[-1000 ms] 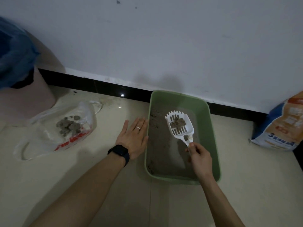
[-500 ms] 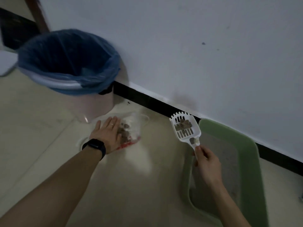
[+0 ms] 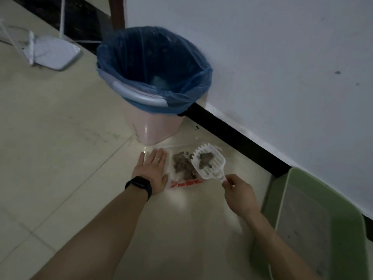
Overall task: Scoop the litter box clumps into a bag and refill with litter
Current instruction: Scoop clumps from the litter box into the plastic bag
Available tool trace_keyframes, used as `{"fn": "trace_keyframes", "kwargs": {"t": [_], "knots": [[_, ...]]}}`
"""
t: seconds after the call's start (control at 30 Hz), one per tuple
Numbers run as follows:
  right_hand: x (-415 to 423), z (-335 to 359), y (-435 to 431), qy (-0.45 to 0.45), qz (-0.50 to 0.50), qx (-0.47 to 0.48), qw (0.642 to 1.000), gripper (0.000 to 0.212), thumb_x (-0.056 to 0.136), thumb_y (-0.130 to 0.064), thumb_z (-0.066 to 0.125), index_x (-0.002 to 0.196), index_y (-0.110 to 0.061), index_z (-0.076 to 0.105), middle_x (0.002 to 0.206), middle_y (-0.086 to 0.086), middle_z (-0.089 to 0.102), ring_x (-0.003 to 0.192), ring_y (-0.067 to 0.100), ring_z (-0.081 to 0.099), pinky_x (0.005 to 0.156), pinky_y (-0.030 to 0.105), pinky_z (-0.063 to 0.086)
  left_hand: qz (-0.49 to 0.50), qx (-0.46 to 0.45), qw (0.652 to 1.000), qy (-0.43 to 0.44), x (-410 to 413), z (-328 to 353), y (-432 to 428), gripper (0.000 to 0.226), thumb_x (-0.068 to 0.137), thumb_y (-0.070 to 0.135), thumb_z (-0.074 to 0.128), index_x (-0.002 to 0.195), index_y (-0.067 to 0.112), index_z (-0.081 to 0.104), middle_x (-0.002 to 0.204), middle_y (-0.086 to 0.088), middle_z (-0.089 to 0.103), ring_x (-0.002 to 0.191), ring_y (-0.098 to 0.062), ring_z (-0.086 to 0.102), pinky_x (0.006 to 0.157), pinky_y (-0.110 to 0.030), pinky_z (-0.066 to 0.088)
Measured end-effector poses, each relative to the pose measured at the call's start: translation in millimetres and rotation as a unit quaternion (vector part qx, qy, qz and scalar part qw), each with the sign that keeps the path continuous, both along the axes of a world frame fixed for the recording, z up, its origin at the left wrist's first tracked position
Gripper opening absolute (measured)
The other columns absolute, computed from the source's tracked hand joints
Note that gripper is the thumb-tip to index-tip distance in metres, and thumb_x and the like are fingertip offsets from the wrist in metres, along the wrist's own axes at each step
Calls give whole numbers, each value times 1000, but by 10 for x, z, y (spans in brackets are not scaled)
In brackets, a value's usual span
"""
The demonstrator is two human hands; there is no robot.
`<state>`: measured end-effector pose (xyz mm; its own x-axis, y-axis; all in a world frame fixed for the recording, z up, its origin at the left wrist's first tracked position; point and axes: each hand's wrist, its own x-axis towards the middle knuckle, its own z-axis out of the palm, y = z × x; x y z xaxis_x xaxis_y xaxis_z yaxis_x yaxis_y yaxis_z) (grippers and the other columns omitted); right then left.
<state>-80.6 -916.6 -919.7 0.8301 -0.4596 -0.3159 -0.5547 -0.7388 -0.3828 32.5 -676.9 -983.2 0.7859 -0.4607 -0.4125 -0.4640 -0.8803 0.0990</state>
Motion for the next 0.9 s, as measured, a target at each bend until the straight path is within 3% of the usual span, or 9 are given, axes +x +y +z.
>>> {"fn": "trace_keyframes", "kwargs": {"t": [0.07, 0.2, 0.37, 0.5, 0.63, 0.73, 0.83, 0.9], "knots": [[65, 42, 79, 10, 73, -104, 992, 23, 103, -28, 42, 118, -24, 59, 98, -6, 63, 79, 14, 59, 68, 29, 49, 5, 1, 1000, 4, -25, -24, 9, 77, 99, 46, 27, 153, 12, -17, 162, -4, -17, 150, -20, -13, 120, -47, -9], [177, 138, 183, -20, 175, -297, 938, 30, 95, -15, 48, 120, -26, 58, 99, -7, 64, 74, 16, 57, 56, 26, 40, 26, -6, 1000, 5, -34, -19, -3, 79, 98, 44, 31, 154, 12, -15, 163, -3, -16, 150, -20, -12, 119, -47, -10], [191, 229, 203, -10, 208, -336, 919, 42, 90, -10, 46, 129, -27, 52, 113, -5, 63, 90, 19, 58, 73, 32, 44, 46, -24, 999, 12, 41, 46, -79, 77, 98, 43, 29, 154, 13, -15, 163, -2, -16, 150, -20, -13, 117, -46, -12], [97, 250, 174, 0, 204, -332, 921, 42, 90, -8, 44, 127, -24, 53, 112, -3, 63, 90, 22, 58, 71, 34, 44, 34, -32, 999, 7, 20, 85, -142, 73, 100, 42, 26, 155, 13, -13, 163, -2, -15, 150, -19, -13, 118, -46, -11], [-46, 317, 22, -21, 124, -269, 955, 28, 98, -21, 44, 121, -27, 59, 102, -8, 64, 80, 16, 58, 66, 30, 48, 24, -37, 999, 11, 13, 144, -260, 75, 98, 41, 30, 155, 14, -11, 163, -2, -14, 150, -19, -11, 120, -47, -8], [-391, 486, -172, -73, -13, -113, 991, 23, 100, -31, 48, 117, -28, 63, 99, -8, 66, 75, 10, 54, 62, 25, 41, 3, -56, 998, 21, 37, 258, -481, 77, 98, 46, 32, 156, 16, -9, 163, -2, -14, 150, -19, -10, 121, -48, -5], [-1015, 601, -455, -167, -206, 93, 960, 13, 96, -24, 59, 93, -21, 71, 83, 1, 70, 68, 16, 59, 58, 25, 41, -45, -93, 994, 16, 17, 415, -892, 79, 97, 51, 32, 156, 17, -6, 163, -1, -12, 150, -19, -8, 121, -48, -2], [-1504, 591, -686, -176, -309, 144, 924, 18, 95, -25, 62, 84, -14, 72, 69, 10, 67, 58, 19, 54, 59, 31, 41, -81, -102, 991, 7, -93, 501, -1223, 78, 98, 53, 31, 156, 17, -6, 164, -1, -11, 151, -19, -6, 121, -48, 1]]}}
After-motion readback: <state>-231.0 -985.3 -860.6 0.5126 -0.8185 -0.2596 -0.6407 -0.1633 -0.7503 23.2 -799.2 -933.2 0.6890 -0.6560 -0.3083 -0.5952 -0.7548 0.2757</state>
